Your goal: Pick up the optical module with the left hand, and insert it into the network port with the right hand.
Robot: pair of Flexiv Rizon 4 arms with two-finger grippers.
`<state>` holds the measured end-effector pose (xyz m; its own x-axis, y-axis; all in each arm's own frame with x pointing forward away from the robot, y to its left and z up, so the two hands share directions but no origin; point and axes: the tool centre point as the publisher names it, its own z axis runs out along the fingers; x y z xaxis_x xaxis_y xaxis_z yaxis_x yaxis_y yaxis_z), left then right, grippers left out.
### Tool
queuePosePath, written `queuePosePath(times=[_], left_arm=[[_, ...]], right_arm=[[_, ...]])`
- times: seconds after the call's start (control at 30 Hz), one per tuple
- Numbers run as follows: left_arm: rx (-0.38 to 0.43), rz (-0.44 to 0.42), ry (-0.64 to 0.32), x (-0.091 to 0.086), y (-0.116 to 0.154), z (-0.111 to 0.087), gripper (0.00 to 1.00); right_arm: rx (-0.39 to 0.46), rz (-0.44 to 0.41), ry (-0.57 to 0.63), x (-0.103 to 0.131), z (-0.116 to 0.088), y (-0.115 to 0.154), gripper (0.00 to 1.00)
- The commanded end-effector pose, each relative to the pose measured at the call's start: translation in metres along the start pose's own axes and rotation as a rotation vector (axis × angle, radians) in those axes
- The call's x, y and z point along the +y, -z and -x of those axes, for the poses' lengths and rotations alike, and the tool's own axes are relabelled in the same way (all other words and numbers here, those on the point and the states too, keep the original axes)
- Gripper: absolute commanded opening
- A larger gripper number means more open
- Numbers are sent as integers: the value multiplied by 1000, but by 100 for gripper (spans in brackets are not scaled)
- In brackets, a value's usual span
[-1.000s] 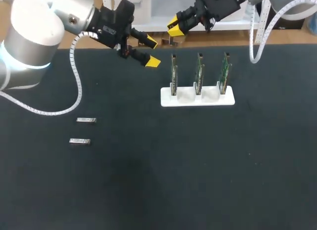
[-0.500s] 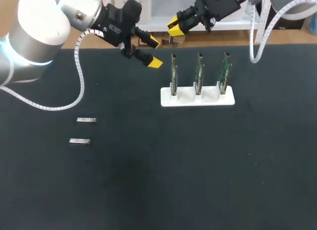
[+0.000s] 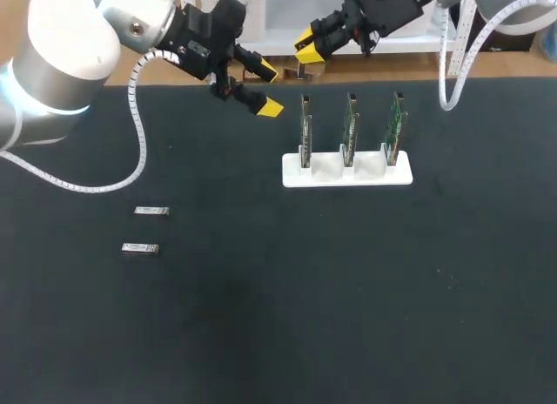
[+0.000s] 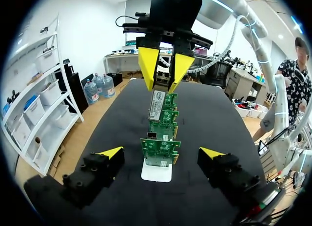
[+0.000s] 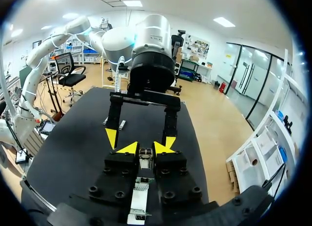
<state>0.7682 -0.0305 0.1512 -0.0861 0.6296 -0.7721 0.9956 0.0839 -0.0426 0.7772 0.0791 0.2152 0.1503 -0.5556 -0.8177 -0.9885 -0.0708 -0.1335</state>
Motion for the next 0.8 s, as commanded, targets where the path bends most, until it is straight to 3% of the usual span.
queuePosePath(times=[0.03, 0.8], left_arm=[[7, -2, 1, 5, 0, 3, 100], [1, -12, -5, 9, -3, 3, 100]], right_arm=[[0, -3, 0, 1, 0, 1, 0], [2, -1, 10, 1, -2, 0, 0]])
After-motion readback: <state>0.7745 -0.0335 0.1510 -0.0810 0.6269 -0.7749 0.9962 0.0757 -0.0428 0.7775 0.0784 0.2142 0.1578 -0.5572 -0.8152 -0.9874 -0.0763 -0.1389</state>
